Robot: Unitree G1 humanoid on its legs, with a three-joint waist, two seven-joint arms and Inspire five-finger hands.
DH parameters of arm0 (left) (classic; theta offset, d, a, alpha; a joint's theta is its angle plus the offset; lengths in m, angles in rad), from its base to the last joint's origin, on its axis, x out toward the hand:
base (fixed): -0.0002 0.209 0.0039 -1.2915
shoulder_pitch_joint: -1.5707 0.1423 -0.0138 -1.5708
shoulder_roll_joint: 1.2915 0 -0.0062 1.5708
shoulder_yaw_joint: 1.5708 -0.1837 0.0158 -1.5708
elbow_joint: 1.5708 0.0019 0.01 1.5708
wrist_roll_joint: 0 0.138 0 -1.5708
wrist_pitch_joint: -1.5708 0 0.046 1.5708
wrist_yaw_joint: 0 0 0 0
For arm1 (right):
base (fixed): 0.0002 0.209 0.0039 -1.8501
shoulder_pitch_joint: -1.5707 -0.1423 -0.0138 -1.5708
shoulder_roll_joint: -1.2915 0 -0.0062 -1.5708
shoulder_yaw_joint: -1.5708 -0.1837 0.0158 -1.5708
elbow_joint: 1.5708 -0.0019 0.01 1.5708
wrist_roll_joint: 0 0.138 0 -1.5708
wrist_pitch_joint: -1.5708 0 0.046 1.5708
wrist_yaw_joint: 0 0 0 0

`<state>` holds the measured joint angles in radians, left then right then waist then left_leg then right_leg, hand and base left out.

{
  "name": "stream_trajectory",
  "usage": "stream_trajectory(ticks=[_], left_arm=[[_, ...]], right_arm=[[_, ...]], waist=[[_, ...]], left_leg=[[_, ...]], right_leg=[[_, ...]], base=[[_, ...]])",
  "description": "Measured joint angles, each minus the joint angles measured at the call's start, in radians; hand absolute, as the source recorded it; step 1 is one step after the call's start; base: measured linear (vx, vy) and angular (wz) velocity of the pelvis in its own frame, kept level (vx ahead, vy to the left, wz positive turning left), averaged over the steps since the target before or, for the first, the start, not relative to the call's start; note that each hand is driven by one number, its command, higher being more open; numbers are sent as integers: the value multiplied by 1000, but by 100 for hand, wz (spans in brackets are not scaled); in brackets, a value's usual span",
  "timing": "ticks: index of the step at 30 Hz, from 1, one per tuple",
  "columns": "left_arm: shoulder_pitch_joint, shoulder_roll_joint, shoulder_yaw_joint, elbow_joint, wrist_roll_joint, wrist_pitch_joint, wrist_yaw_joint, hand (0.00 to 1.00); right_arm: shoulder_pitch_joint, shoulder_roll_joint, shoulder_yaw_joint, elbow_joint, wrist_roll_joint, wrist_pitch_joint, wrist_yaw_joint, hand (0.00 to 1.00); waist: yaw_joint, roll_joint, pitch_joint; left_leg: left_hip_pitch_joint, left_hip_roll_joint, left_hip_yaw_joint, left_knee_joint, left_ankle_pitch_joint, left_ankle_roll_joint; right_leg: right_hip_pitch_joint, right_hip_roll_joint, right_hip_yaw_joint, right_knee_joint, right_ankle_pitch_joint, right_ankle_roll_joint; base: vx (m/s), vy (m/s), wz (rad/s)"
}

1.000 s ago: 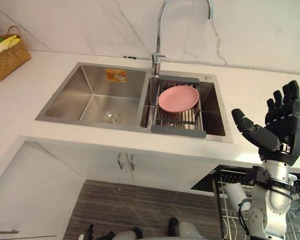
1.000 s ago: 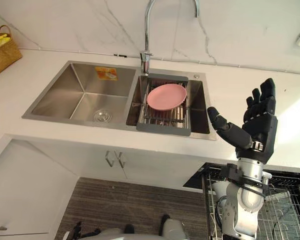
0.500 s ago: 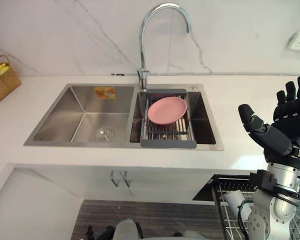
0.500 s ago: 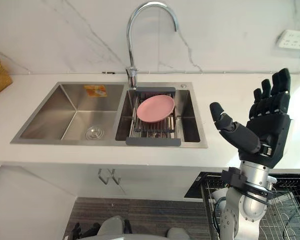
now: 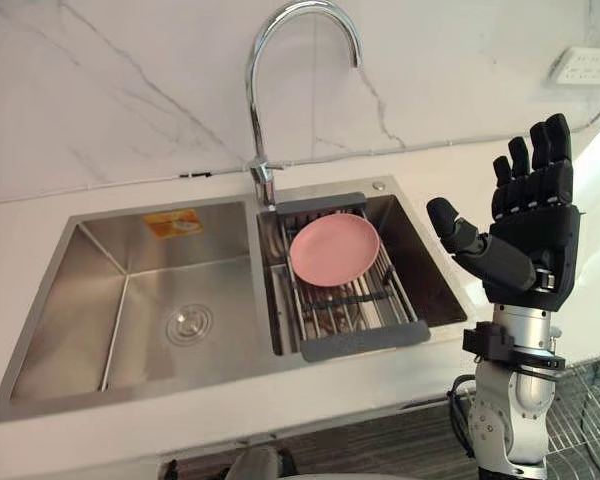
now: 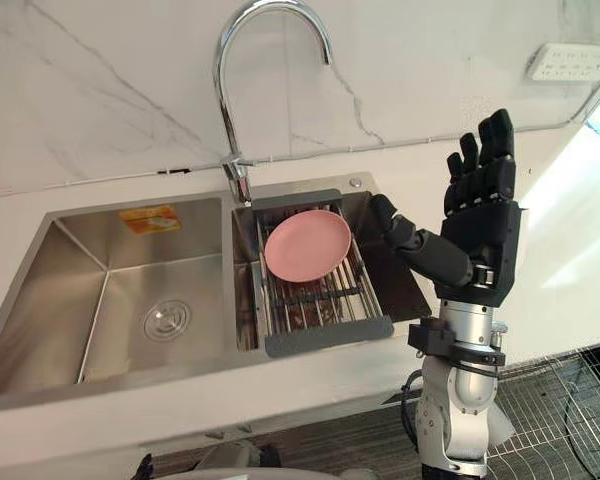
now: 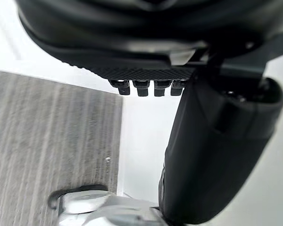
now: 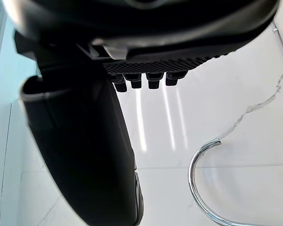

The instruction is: Walk over to the sink, pick up the cup, carry it to the dishwasher, place the cup inside the dishwasher, then close the dishwasher door

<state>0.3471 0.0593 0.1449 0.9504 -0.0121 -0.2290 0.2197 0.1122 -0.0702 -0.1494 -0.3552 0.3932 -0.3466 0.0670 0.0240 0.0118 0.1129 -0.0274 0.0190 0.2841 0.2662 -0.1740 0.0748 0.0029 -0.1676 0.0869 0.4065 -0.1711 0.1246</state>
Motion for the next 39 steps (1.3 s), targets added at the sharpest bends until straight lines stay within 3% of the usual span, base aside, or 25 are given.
stream_trajectory(ticks=[1,3,4,5,6,7,8,16,20,27,30,39], left_arm=[[0,3,0,5,0,8,6,100],[-1,5,1,3,0,8,13,100],[-2,7,1,5,1,11,13,100],[-1,12,2,4,2,11,12,100],[-11,13,1,12,6,12,9,100],[-12,10,2,-3,13,8,8,100],[-16,40,21,-3,11,-2,-3,100],[-32,43,24,14,-26,1,-17,100],[-53,48,33,40,-72,4,-39,100],[-57,52,76,46,-88,17,-57,100],[-57,57,79,49,-87,32,-69,100],[-64,72,95,65,-84,71,-81,100]], right_arm=[[-4,2,1,16,0,0,0,100],[-15,3,10,36,0,0,0,100],[-26,3,32,38,-2,0,1,100],[-30,3,40,37,-2,-1,1,100],[-32,-13,32,36,0,-8,1,100],[-36,-20,23,39,3,-8,1,100],[-64,-18,-25,35,6,-12,23,100],[-85,-29,-28,73,6,-12,40,100],[-114,-82,-46,111,-17,3,63,100],[-149,-291,-51,106,-469,75,142,100],[-153,-371,-48,81,-589,100,231,100],[-191,-474,53,57,-848,141,444,100]], waist=[[-14,-1,-2],[-12,-6,-2],[-12,-12,-2],[-14,-21,-1],[-23,-24,0],[-6,-21,-3],[0,-77,0],[0,-79,4],[5,-84,7],[11,-102,7],[10,-107,1],[0,-128,-28]], left_leg=[[7,0,-19,-13,9,-1],[21,6,-33,-20,14,-5],[33,1,-46,-9,13,-8],[36,-10,-54,-1,12,-14],[35,-17,-94,7,3,-28],[35,-7,-98,11,2,-35],[30,-23,-100,-64,53,-38],[27,-21,-97,-84,61,-37],[26,-9,-107,-90,68,-42],[64,21,-107,-130,78,-76],[90,19,-105,-169,89,-81],[135,8,-105,-276,145,-83]], right_leg=[[-9,4,-23,19,-12,-7],[-58,13,-60,40,-36,-25],[-78,14,-73,-6,-20,-39],[-78,12,-82,-37,42,-54],[-61,8,-94,-51,35,-36],[-35,16,-104,-93,35,-35],[32,15,-112,-310,139,-10],[37,13,-120,-342,148,-15],[71,15,-155,-393,173,-12],[104,45,-183,-421,181,-17],[113,46,-183,-425,181,-17],[114,47,-198,-431,181,-17]], base=[[168,13,40],[119,-54,35],[89,-101,24],[80,-139,60],[59,-129,46],[44,-103,38],[13,-41,0],[-1,0,1],[25,-19,9],[29,-74,0],[4,-36,-6],[-4,-9,2]])
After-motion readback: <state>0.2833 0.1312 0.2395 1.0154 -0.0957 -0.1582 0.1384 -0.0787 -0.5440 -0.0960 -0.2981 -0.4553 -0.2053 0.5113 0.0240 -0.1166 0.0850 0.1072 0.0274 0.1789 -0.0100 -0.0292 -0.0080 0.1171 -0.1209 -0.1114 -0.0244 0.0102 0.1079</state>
